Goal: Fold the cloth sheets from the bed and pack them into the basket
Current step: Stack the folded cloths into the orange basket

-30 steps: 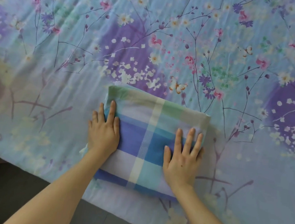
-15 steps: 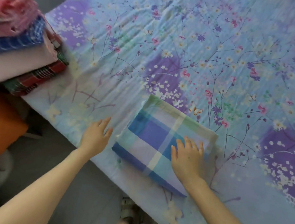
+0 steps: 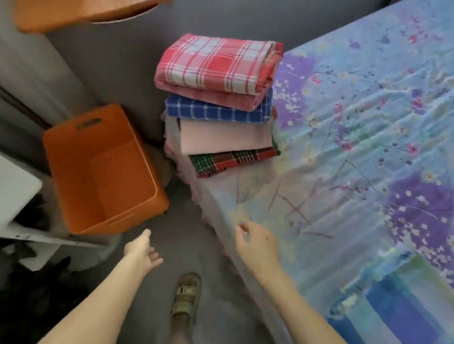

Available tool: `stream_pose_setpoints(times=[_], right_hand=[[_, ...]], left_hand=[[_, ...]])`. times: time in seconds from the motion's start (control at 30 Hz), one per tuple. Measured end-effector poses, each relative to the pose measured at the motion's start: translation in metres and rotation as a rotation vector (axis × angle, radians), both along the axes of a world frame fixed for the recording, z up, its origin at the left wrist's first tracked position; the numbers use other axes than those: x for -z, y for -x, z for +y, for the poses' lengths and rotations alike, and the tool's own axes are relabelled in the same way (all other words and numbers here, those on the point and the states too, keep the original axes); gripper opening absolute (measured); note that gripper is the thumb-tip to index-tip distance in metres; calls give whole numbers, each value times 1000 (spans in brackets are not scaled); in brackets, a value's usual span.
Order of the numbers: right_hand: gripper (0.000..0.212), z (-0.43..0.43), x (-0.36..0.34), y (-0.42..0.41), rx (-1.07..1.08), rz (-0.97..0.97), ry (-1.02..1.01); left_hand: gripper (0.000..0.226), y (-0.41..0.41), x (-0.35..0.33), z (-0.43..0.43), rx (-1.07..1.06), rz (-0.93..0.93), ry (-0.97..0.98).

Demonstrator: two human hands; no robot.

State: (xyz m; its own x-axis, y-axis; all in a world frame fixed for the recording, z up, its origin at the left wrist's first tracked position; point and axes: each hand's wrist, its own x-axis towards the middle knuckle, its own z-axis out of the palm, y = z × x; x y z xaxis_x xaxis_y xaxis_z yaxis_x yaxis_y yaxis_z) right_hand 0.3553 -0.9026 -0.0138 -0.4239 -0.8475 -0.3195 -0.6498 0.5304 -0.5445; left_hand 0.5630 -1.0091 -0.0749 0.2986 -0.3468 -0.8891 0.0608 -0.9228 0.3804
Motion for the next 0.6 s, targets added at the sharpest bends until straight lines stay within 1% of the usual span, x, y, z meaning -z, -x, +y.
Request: stream_pose_setpoints(times=[0.07,0.13,0.23,0.33,0.4,0.5,0.6], right_hand=[[29,-54,17,-39,27,-105,-65],[27,-99,36,-76,11,-177,-127],[28,-132,54,-103,-18,-209,-181],[27,-151,67,-117,-51,-185,-224],[27,-158,72,-120,-77,-165,-248],[26,-165,80,-122,-99,-122,-267],[26,-162,79,-129,-157,-68,-275]], left_hand=[[60,-33,18,-41,-270,139,-64],[62,-62,37,-80,-484,234,-59],[57,-84,62,-119,-665,298,-10],[44,-95,90,-145,-682,310,6],[39,-100,112,-155,-702,268,-13],[45,-109,131,-157,-662,153,-18],[54,-114,126,-152,-665,116,32]])
